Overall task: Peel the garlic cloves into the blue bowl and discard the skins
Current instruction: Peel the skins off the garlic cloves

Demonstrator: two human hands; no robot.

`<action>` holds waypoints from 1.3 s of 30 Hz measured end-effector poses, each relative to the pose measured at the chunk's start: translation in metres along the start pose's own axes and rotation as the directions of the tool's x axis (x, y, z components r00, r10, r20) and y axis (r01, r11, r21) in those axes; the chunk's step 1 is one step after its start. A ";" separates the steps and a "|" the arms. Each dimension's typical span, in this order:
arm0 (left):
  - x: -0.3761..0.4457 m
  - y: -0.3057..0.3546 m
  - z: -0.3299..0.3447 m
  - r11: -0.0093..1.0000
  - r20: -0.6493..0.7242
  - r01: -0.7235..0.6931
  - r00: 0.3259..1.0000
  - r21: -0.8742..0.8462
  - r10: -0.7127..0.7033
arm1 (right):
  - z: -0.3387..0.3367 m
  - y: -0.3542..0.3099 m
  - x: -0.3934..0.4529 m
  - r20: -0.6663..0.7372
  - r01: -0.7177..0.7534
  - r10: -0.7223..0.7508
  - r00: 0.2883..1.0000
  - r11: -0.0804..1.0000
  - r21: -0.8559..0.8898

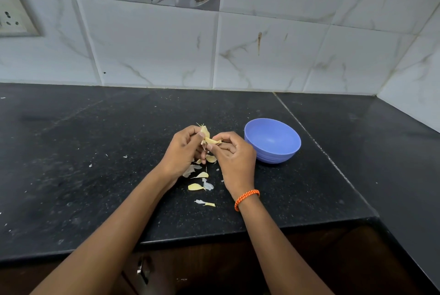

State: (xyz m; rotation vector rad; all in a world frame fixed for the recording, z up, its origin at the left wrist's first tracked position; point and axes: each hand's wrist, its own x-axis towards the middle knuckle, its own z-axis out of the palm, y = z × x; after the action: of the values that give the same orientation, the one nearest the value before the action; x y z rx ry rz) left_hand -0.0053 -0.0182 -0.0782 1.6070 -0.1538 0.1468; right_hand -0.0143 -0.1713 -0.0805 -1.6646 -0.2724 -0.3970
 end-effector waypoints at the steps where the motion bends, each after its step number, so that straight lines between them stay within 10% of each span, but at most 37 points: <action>1: 0.000 0.000 0.000 1.000 -0.005 -0.001 1.000 0.006 0.002 | 0.001 0.000 0.000 0.003 0.028 -0.028 1.000 0.998 -0.048; 29: -0.003 -0.005 -0.008 0.885 -0.033 -0.123 0.988 0.449 0.154 | -0.010 0.009 -0.002 0.021 -0.011 0.015 1.000 0.985 -0.172; 39: -0.003 -0.004 -0.012 0.879 0.038 -0.149 0.988 0.454 0.148 | -0.014 0.003 -0.008 0.043 0.178 -0.175 0.984 0.912 -0.370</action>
State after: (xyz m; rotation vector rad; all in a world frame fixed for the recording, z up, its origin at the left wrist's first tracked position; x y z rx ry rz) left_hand -0.0077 -0.0059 -0.0817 2.0663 -0.2592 0.3195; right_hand -0.0216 -0.1851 -0.0852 -2.0229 -0.3735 -0.6077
